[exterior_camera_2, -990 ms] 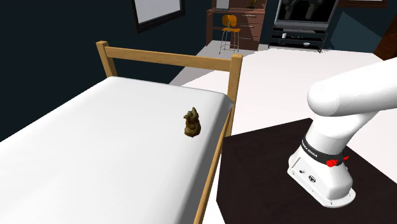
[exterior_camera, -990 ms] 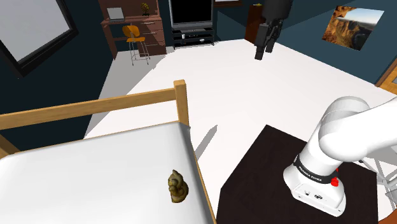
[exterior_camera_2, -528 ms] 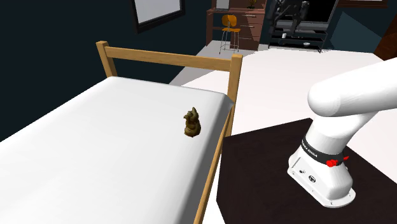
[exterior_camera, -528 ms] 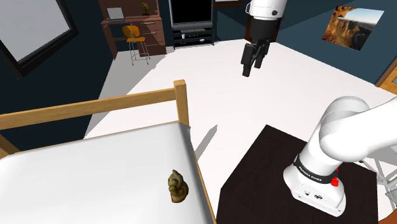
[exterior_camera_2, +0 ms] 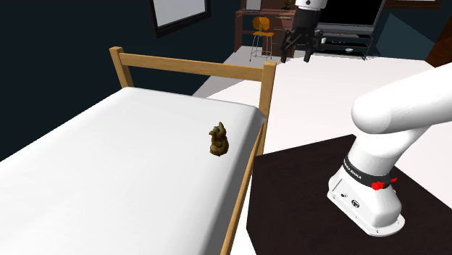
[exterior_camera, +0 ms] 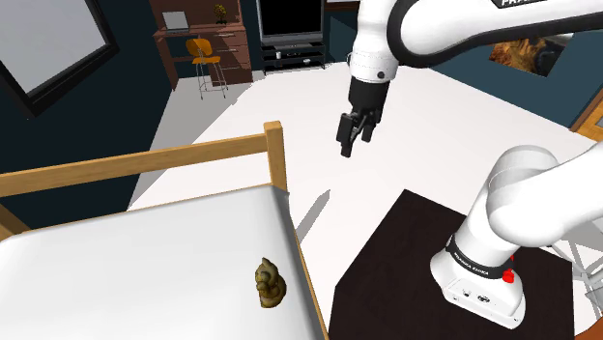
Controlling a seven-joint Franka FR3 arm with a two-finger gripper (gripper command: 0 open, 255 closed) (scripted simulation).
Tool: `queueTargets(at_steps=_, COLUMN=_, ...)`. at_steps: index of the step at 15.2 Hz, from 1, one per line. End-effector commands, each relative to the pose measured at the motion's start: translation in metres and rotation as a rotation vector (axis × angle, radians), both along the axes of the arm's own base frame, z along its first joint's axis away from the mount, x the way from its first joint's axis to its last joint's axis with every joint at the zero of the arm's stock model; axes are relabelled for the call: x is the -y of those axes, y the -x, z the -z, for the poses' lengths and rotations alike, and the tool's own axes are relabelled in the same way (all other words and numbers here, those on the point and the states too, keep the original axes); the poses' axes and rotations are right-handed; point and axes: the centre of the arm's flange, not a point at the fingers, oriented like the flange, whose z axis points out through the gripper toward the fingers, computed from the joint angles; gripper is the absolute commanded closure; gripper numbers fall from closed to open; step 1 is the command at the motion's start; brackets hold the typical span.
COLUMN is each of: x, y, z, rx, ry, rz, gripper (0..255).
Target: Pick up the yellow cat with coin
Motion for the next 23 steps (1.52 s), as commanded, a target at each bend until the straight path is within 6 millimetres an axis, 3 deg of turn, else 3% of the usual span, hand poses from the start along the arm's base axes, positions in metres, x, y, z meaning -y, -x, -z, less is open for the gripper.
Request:
queueTargets(at_steps=1, x=-0.016, y=-0.006, z=0.020, rx=0.002, ry=-0.007, rz=0.008, gripper=0)
queueTargets(at_steps=23, x=-0.204, y=-0.069, z=0.223, rx=0.010, ry=-0.074, rz=0.075, gripper=0)
